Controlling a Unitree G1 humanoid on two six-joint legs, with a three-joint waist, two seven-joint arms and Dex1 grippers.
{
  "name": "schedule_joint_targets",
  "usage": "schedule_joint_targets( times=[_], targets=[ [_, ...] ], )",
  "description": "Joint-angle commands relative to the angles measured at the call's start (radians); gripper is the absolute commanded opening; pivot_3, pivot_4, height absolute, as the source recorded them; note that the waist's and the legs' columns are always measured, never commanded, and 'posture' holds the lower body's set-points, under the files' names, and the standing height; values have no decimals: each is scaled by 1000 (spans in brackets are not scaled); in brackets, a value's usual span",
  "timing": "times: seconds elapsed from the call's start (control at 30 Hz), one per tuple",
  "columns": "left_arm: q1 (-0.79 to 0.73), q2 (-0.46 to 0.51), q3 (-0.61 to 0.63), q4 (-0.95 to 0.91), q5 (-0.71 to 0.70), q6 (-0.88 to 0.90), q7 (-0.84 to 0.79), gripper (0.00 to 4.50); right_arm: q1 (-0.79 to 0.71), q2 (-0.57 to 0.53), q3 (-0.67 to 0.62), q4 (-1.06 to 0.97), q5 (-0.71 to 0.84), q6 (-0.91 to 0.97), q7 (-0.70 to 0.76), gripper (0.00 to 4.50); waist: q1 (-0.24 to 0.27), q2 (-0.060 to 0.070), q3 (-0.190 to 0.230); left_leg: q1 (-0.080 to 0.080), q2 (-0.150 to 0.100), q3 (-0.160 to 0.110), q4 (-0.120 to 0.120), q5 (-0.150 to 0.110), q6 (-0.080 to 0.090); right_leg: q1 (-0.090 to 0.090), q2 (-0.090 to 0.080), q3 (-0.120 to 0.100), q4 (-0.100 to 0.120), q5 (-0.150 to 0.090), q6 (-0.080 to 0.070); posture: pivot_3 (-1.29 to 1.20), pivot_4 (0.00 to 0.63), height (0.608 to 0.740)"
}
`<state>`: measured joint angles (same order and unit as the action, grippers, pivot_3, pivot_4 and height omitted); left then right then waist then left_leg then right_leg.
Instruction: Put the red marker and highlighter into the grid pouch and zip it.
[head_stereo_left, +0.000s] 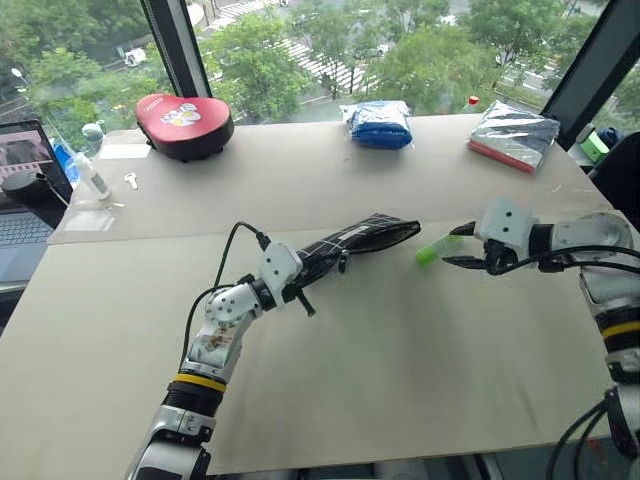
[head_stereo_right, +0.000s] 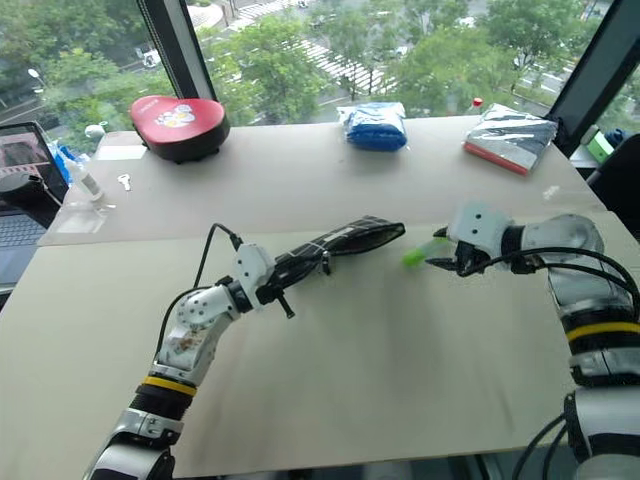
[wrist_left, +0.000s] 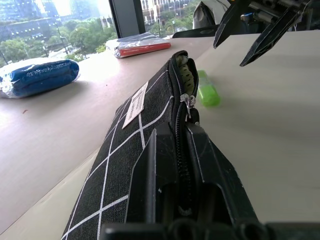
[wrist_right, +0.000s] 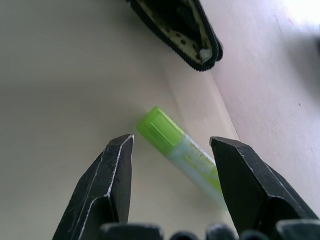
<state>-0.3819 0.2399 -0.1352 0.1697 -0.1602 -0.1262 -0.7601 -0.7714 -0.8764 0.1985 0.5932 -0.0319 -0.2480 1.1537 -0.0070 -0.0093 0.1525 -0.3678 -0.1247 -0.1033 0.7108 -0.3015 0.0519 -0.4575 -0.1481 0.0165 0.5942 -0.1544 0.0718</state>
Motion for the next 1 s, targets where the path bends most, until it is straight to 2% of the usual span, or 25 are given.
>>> schedule_joint_targets(
  times=[0.03,0.3,0.43,0.7,1.0],
  targets=[
    [14,8,15,-57,-10,1,18,0,-108,28,43,168,-82,-161,9,2746,-3,0,0,0,0,0,0,0,0,0,0,0,0,0,0,0,150,740],
    [63,30,30,-116,-8,17,52,0,-284,97,134,471,-205,-285,97,2746,-6,0,0,0,0,0,0,0,0,0,0,0,0,0,0,0,150,740],
    [82,36,38,-148,-4,28,78,0,-403,167,181,605,-286,-248,79,2746,-11,1,0,0,0,0,0,0,0,-1,0,1,0,0,0,0,150,740],
    [135,45,48,-215,4,46,127,0,-516,240,231,701,-397,-257,18,2746,-12,1,0,0,0,-1,-1,0,-1,-2,0,1,0,0,0,0,150,740],
    [185,59,51,-279,6,66,165,0,-534,288,309,742,-510,-206,104,2746,-12,2,0,0,0,-1,-1,0,-1,-2,1,1,1,0,0,0,150,740]
  ],
)
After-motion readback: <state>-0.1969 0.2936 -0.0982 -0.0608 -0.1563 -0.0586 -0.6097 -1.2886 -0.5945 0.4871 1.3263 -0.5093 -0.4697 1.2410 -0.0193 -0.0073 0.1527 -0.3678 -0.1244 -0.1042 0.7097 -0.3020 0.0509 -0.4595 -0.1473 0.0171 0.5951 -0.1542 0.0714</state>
